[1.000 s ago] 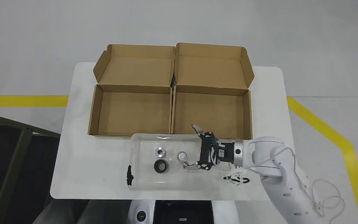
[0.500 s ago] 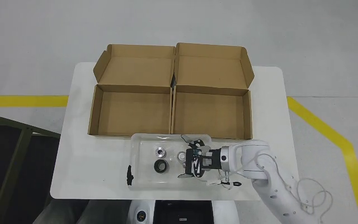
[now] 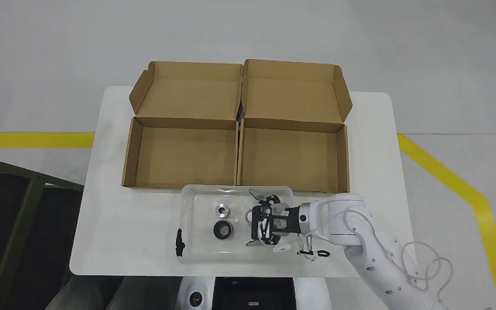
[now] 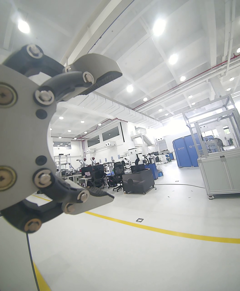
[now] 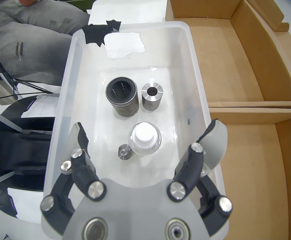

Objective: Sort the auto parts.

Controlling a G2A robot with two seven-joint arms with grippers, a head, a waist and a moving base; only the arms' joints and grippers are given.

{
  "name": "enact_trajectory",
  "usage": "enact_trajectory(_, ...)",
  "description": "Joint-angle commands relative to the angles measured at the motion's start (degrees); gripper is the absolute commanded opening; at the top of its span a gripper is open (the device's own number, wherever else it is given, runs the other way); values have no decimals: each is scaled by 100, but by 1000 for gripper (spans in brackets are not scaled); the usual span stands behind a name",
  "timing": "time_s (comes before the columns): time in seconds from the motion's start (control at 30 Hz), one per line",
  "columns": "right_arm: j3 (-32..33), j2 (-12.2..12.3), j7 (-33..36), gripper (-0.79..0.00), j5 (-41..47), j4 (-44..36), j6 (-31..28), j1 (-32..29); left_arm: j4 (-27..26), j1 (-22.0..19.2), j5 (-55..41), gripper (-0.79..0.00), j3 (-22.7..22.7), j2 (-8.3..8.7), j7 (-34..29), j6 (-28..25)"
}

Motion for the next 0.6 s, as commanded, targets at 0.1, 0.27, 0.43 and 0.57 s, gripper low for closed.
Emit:
enact_trajectory(0.1, -65, 11, 81, -86, 19, 110, 64, 63, 0, 0, 0, 0, 0, 0, 0, 0)
enact_trajectory(0.27, -109, 21, 71, -268, 60, 217, 110, 135, 0, 0, 0, 0, 0, 0, 0, 0)
enact_trajectory(0.43, -137, 32, 52, -403, 75, 298, 171, 198, 0, 0, 0, 0, 0, 0, 0, 0)
enact_trajectory(0.57, -163, 42, 51, -459, 72, 347, 207, 228, 0, 0, 0, 0, 0, 0, 0, 0)
